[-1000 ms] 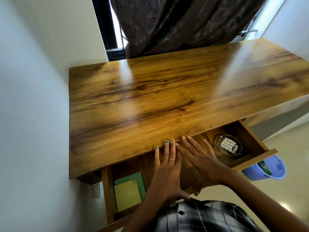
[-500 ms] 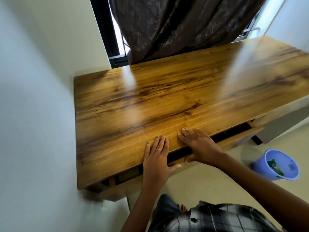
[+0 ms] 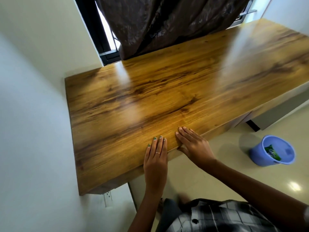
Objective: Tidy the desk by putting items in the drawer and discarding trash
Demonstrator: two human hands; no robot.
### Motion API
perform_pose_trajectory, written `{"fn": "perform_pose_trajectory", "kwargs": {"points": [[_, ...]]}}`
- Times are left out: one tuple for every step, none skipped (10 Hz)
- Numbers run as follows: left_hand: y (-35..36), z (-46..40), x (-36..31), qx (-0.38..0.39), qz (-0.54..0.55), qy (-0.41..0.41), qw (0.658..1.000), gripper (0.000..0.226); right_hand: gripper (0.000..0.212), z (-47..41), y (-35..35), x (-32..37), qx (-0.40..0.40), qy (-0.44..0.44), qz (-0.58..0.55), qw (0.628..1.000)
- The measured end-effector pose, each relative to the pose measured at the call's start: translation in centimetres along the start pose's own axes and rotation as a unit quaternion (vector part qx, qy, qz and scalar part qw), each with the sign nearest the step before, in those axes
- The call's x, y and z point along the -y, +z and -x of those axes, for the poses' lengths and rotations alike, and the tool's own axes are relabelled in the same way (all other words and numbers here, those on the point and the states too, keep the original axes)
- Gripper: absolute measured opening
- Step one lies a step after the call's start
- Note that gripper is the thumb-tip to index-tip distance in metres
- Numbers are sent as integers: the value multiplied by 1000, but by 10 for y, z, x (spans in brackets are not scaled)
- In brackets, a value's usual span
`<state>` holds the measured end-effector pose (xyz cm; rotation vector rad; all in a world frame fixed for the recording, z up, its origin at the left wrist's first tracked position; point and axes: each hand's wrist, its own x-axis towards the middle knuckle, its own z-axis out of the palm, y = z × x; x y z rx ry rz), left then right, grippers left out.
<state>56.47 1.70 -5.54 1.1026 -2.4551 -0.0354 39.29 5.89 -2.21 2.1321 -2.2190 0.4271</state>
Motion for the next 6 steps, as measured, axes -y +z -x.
{"fn": "perform_pose_trajectory", "kwargs": {"points": [[-1,0,-1,8,23,-13,1000,45,60,1,1,0,3,5,-15,1000],[-3,0,0,18,26,-15,999,45,58,3,3,-3,-9,5,-14,1000],[-4,0,0,16,26,-20,999,46,55,4,3,-7,-6,8,-18,1000],[-9,-5,-9,10,71,-73,995,48,55,3,-3,-8,-3,16,-54,998],[-5,-18,-23,1,117,-116,986,49,48,-1,-6,-15,-20,10,-98,995],[2,-39,-33,19,123,-128,984,49,39,-11,-5,-22,-18,-6,-103,995]]}}
